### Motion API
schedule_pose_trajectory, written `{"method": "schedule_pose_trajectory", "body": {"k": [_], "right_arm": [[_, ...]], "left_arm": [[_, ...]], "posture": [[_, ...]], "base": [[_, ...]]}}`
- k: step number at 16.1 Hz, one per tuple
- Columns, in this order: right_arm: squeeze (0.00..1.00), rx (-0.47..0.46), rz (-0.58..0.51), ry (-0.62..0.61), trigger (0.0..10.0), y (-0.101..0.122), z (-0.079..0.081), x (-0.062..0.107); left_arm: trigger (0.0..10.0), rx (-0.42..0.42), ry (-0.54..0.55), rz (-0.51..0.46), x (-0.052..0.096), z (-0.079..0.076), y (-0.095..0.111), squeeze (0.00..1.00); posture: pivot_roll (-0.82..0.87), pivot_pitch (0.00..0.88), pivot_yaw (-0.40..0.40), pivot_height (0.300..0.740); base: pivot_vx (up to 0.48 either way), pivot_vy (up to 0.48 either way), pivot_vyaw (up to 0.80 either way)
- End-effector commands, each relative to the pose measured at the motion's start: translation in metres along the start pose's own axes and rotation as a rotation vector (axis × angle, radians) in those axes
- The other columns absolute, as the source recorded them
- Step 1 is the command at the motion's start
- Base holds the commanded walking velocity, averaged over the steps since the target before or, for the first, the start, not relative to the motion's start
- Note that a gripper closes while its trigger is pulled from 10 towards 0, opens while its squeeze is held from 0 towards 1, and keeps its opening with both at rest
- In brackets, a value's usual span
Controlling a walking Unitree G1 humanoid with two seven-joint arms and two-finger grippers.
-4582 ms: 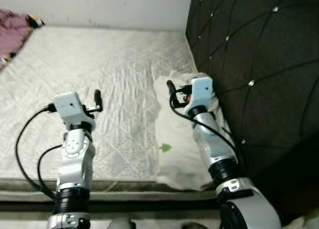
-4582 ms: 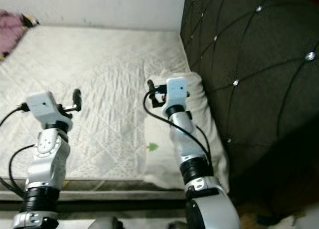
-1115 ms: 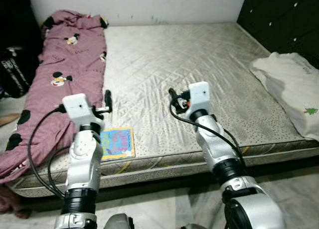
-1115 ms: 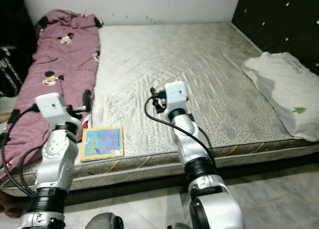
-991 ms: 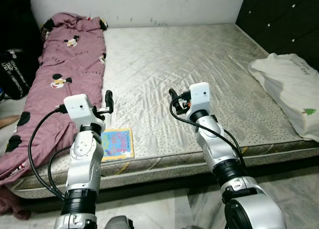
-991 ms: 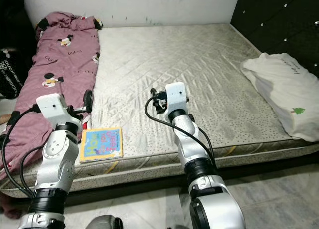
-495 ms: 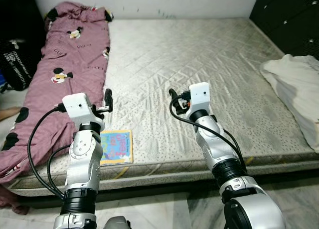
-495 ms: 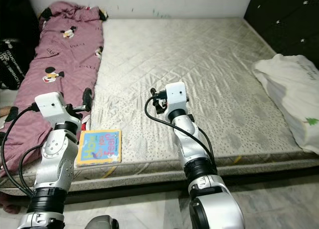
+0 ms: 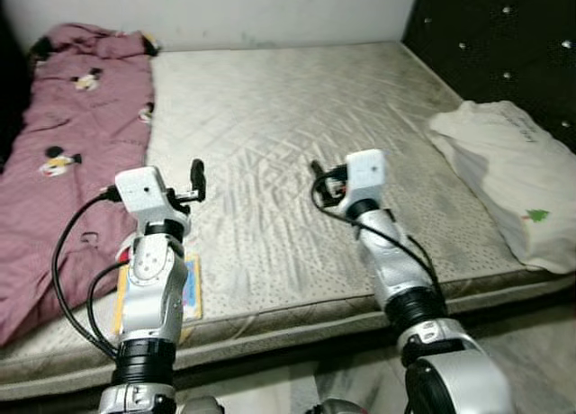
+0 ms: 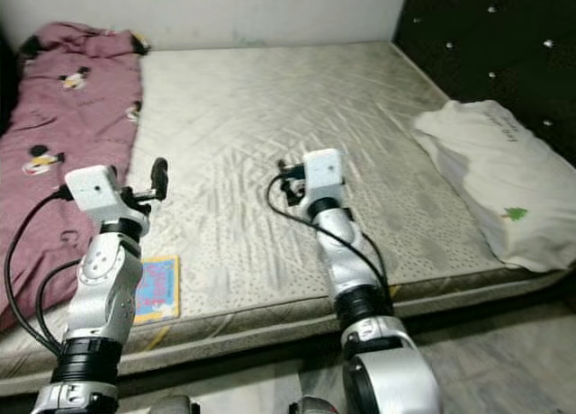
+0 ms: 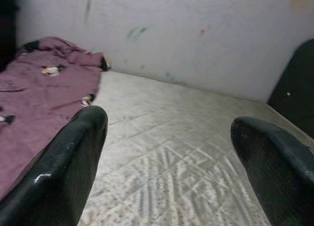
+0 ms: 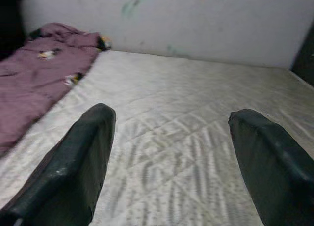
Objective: Clean up the room
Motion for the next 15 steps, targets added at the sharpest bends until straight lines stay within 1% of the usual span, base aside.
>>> {"method": "schedule_pose_trajectory", "body": {"k": [1, 3, 4, 15], "right_arm": [[0.00, -0.002, -0.010, 0.004, 10.0, 0.0046, 0.0002, -0.0023], [0.00, -0.003, -0.008, 0.004, 10.0, 0.0042, -0.0002, -0.0023], [0.00, 0.017, -0.008, 0.011, 10.0, 0.0044, 0.0005, -0.0023], [0.00, 0.000, 0.009, 0.027, 10.0, 0.0012, 0.0024, -0.0027]], "left_arm": [[10.0, -0.002, 0.004, 0.004, -0.0002, 0.0016, 0.0000, 0.00], [10.0, 0.006, 0.007, 0.005, -0.0004, 0.0014, -0.0004, 0.00], [10.0, 0.005, 0.006, 0.005, -0.0005, 0.0012, -0.0003, 0.00], [10.0, 0.011, 0.014, 0.000, -0.0007, 0.0016, -0.0003, 0.00]], "posture": [[0.08, 0.000, -0.019, 0.740], [0.08, 0.000, -0.019, 0.740], [0.07, 0.000, -0.017, 0.740], [0.08, 0.000, -0.023, 0.740]], "base": [[0.000, 0.480, 0.00], [0.000, 0.480, 0.00], [0.000, 0.480, 0.00], [0.000, 0.480, 0.00]]}}
Point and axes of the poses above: a point about 5 cm out from each wrist's last joint towards the gripper, its own x axis pointing back from the gripper into the wrist, its own y axis along the axis of the wrist's last joint, z = x × y, the point moved 5 cm from there along -x, pointing out of the wrist towards the gripper, and after that the axes turned 4 degrees about -x, right-handed, at the moved point
